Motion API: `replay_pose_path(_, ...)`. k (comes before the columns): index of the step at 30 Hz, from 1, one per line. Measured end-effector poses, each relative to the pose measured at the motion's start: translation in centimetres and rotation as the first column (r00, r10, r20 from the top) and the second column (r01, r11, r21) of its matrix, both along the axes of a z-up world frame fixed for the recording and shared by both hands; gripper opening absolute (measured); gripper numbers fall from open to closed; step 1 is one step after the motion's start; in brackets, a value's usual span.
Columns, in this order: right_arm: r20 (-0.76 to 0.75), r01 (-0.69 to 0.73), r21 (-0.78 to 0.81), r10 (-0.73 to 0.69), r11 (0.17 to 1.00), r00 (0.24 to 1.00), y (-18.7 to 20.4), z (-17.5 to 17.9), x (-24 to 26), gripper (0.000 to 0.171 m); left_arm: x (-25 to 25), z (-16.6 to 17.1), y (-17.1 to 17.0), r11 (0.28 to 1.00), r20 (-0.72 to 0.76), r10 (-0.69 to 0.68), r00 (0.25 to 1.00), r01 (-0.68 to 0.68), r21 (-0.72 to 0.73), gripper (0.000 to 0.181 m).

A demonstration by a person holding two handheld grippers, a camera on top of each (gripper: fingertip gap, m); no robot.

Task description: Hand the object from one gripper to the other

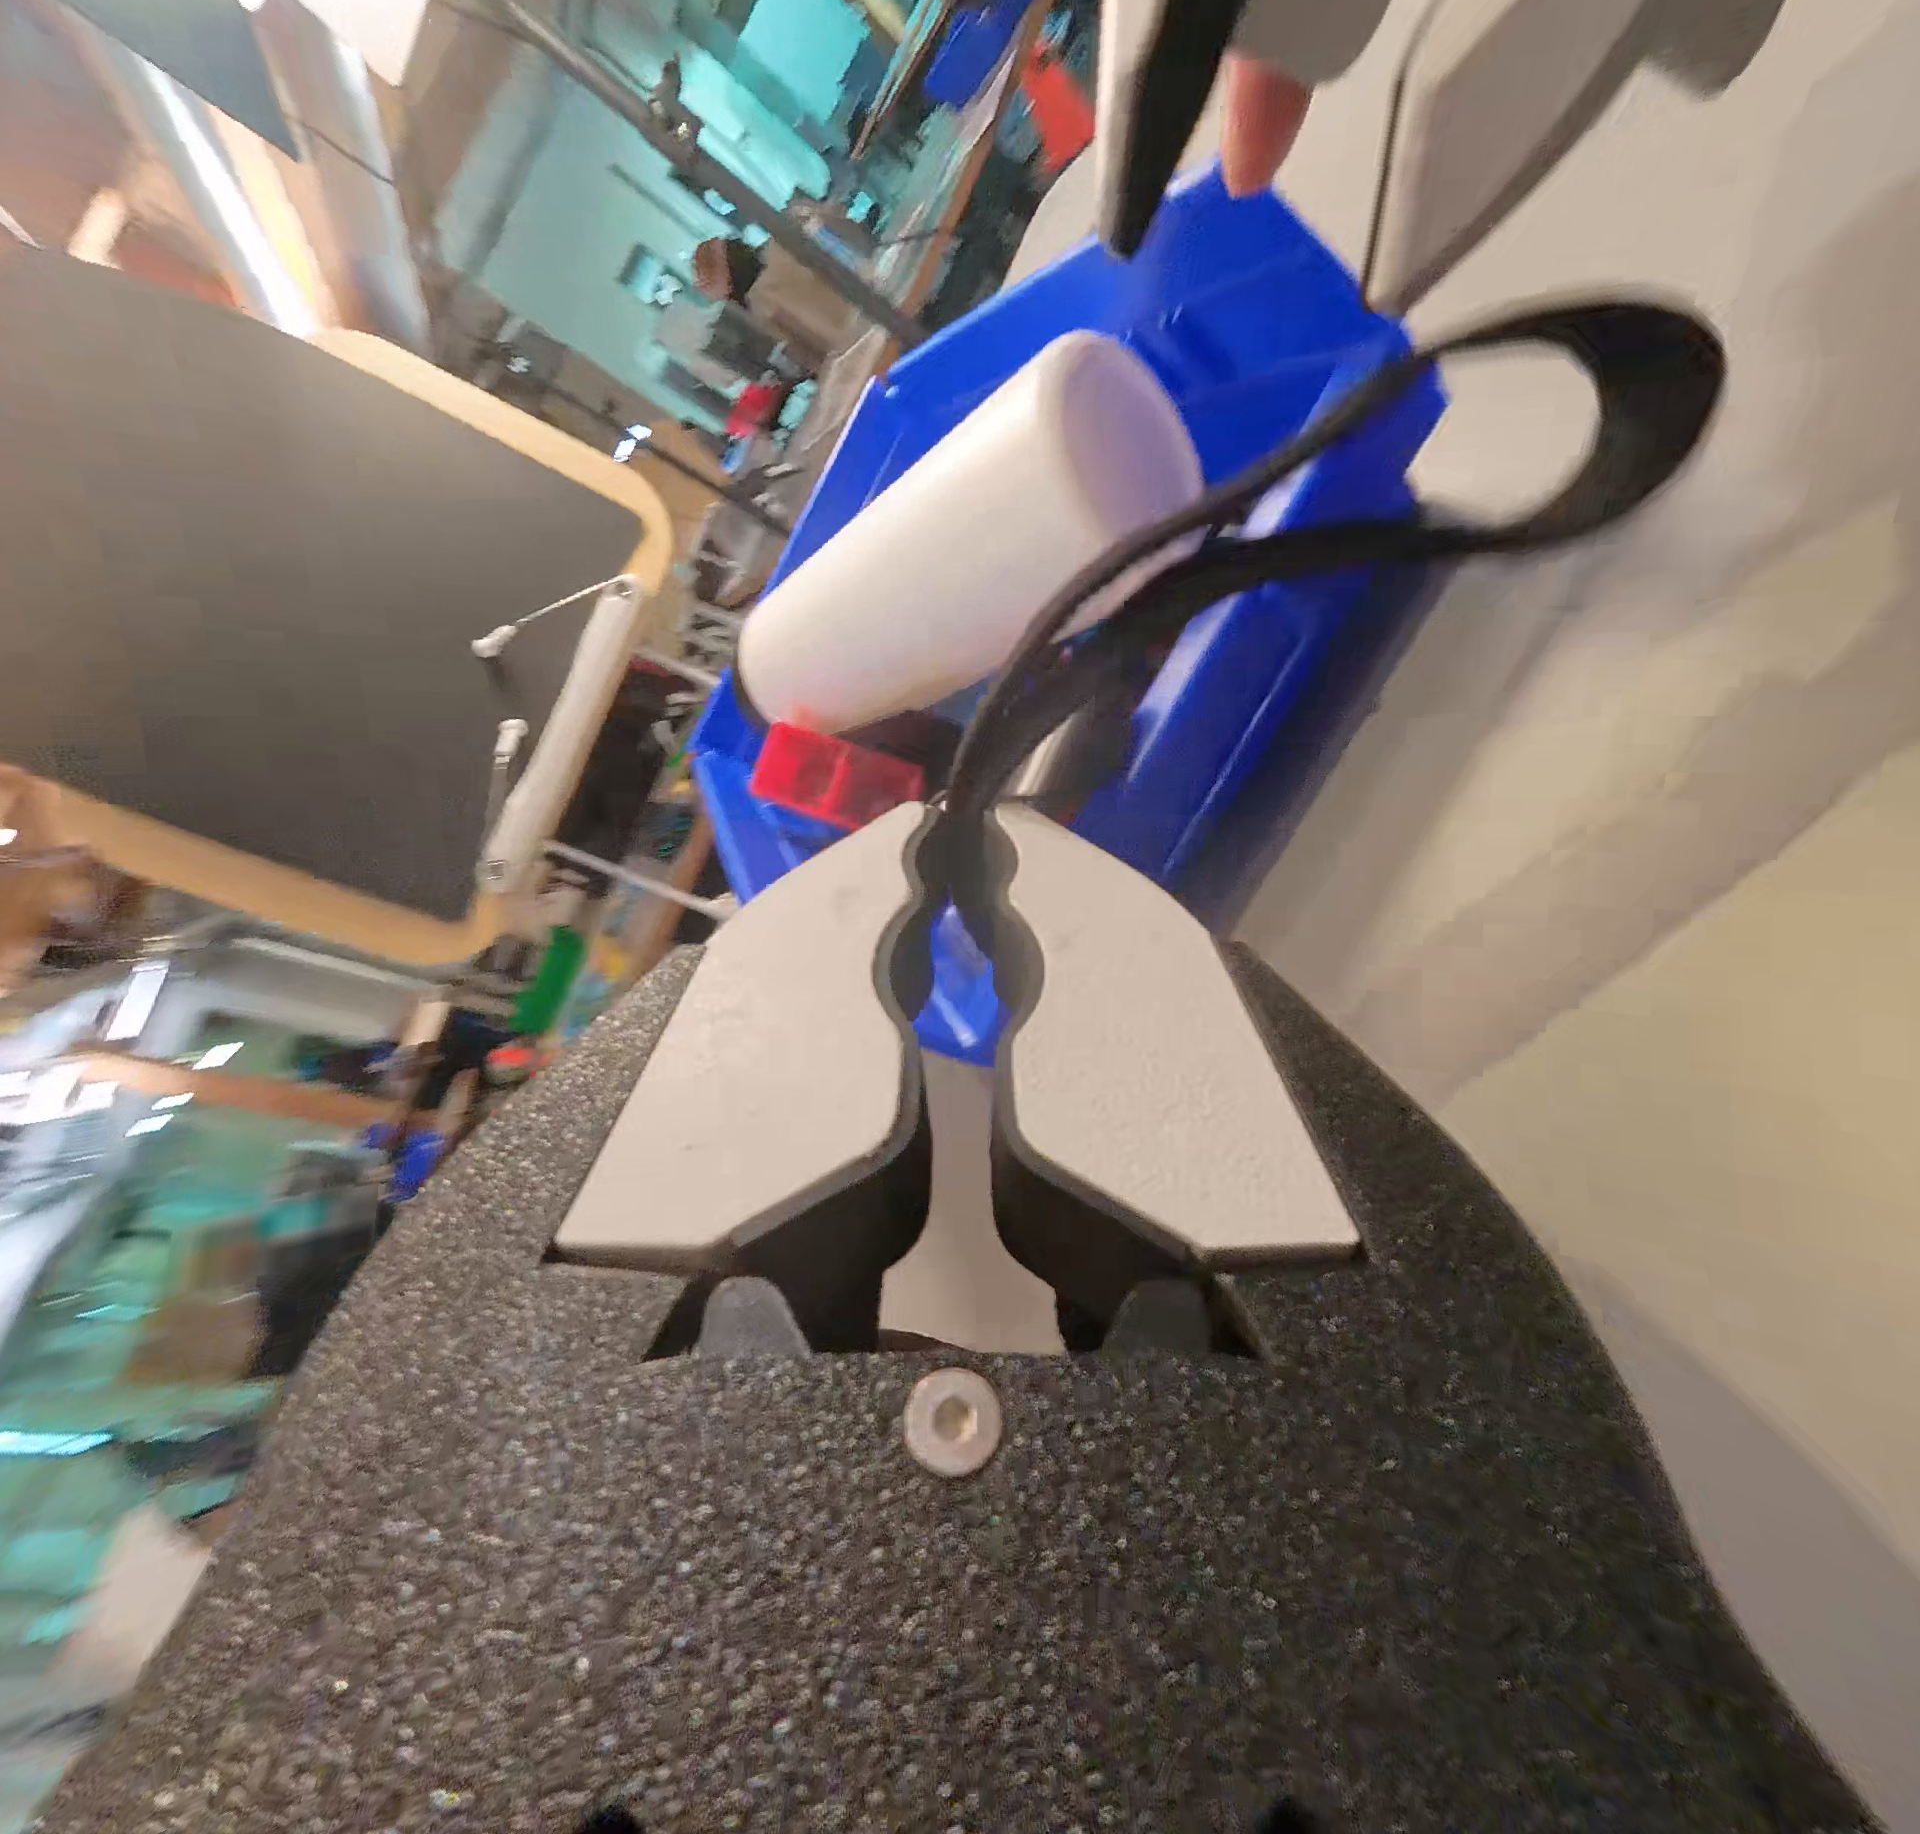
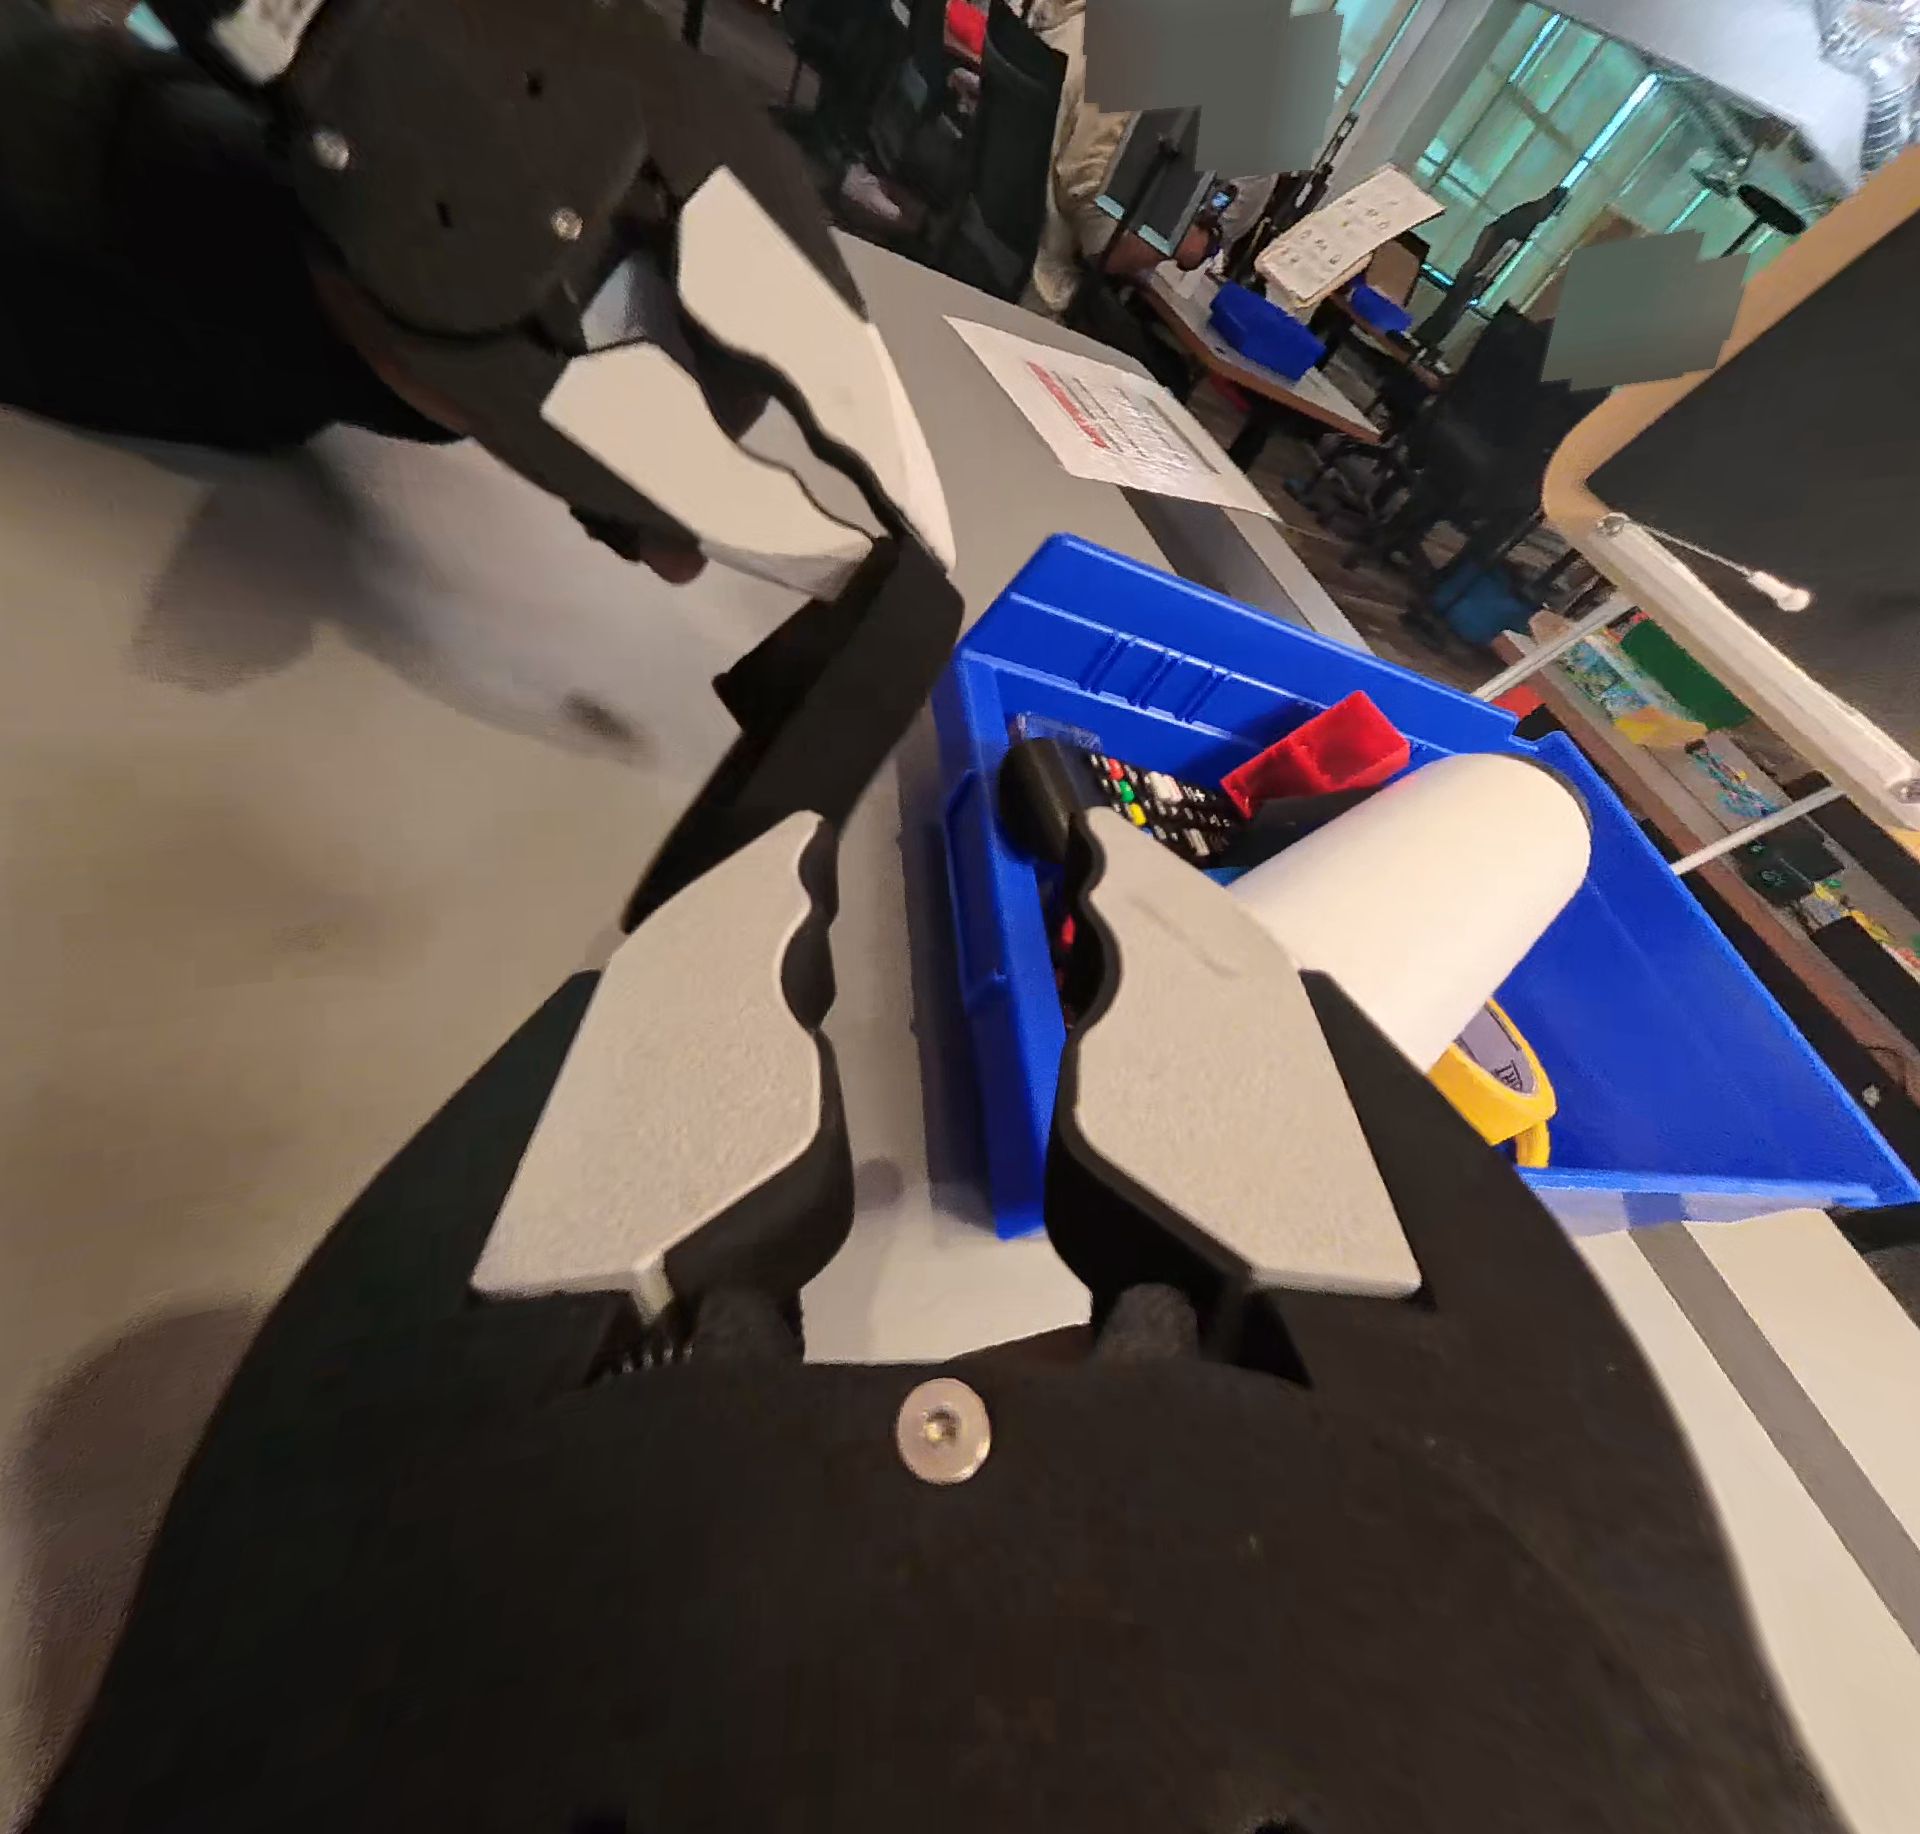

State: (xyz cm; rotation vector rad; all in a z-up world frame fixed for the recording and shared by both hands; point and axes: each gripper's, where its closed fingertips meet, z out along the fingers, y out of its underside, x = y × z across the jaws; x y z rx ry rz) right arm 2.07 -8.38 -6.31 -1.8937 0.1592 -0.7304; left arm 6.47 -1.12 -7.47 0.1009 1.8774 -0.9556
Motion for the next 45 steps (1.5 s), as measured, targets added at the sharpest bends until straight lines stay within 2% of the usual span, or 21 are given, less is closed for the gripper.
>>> replay_pose_path(4, -0.007, 0.045, 0.057, -0.045, 0.997, 0.999, 2.4, 0.3, 0.0, 0.044, 0.3, -0.6, 0.0, 0.992, 0.094, 0.083, 0.992, -0.091, 0.086, 0.006)
replay_pose_path(10, 0.104, 0.17, -0.106, -0.159, 0.98, 0.982, 4.3, -2.2, 1.0, 0.051, 0.1, -1.2, -0.1, 0.989, 0.047, 0.124, 0.991, -0.127, 0.081, 0.006)
replay_pose_path(13, 0.12, 0.222, -0.135, -0.206, 0.966, 0.971, 4.3, -3.2, 1.6, 0.049, -0.2, -1.4, -0.4, 0.992, 0.017, 0.105, 0.994, -0.106, 0.07, 0.006)
replay_pose_path(17, 0.226, 0.335, -0.169, -0.295, 0.927, 0.929, 3.0, -3.1, 2.9, 0.013, -1.0, -2.1, -1.2, 0.999, -0.074, 0.035, 0.997, -0.033, 0.033, 0.008)
replay_pose_path(19, 0.194, 0.35, -0.16, -0.318, 0.923, 0.928, 2.5, -3.2, 3.2, 0.007, -1.3, -1.9, -1.6, 1.0, -0.122, -0.009, 0.992, 0.005, -0.031, 0.011)
replay_pose_path(22, 0.074, 0.373, -0.118, -0.367, 0.92, 0.927, 1.6, -3.7, 3.9, 0.005, -1.6, -1.0, -1.9, 0.986, -0.178, -0.085, 0.98, 0.057, -0.155, 0.027)
replay_pose_path(25, -0.078, 0.389, -0.043, -0.391, 0.92, 0.917, 0.6, -3.9, 4.4, 0.005, -2.9, 0.6, -2.5, 0.933, -0.258, -0.24, 0.936, 0.148, -0.329, 0.032)
replay_pose_path(27, -0.169, 0.387, 0.028, -0.377, 0.922, 0.911, 0.2, -3.6, 4.6, 0.006, -4.8, 1.6, -3.0, 0.863, -0.328, -0.406, 0.853, 0.24, -0.446, 0.029)
replay_pose_path(29, -0.25, 0.391, 0.098, -0.358, 0.915, 0.9, -0.3, -3.2, 4.7, 0.005, -6.9, 1.8, -3.6, 0.797, -0.399, -0.551, 0.733, 0.321, -0.511, 0.023)
replay_pose_path(30, -0.284, 0.392, 0.133, -0.343, 0.91, 0.895, -0.4, -3.0, 4.7, 0.005, -7.9, 1.4, -3.8, 0.777, -0.448, -0.6, 0.663, 0.35, -0.524, 0.023)
replay_pose_path(32, -0.336, 0.391, 0.198, -0.313, 0.899, 0.888, -0.6, -2.5, 4.7, 0.005, -8.3, 0.2, -4.3, 0.79, -0.539, -0.598, 0.593, 0.326, -0.519, 0.022)
replay_pose_path(36, -0.415, 0.372, 0.305, -0.23, 0.877, 0.881, -0.4, -1.7, 4.3, 0.005, -6.3, -2.5, -4.6, 0.857, -0.652, -0.49, 0.579, 0.186, -0.48, 0.022)
replay_pose_path(39, -0.451, 0.347, 0.38, -0.155, 0.857, 0.879, 0.2, -1.2, 3.9, 0.005, -4.9, -3.4, -4.5, 0.874, -0.698, -0.439, 0.566, 0.088, -0.478, 0.027)
replay_pose_path(42, -0.505, 0.293, 0.477, -0.015, 0.829, 0.863, 1.2, -0.6, 2.9, 0.005, -3.8, -2.6, -4.2, 0.845, -0.688, -0.448, 0.571, 0.02, -0.534, 0.034)
replay_pose_path(45, -0.564, 0.239, 0.55, 0.145, 0.801, 0.813, 2.6, -0.5, 1.8, 0.005, -3.1, -1.0, -3.8, 0.785, -0.651, -0.498, 0.572, -0.022, -0.62, 0.041)
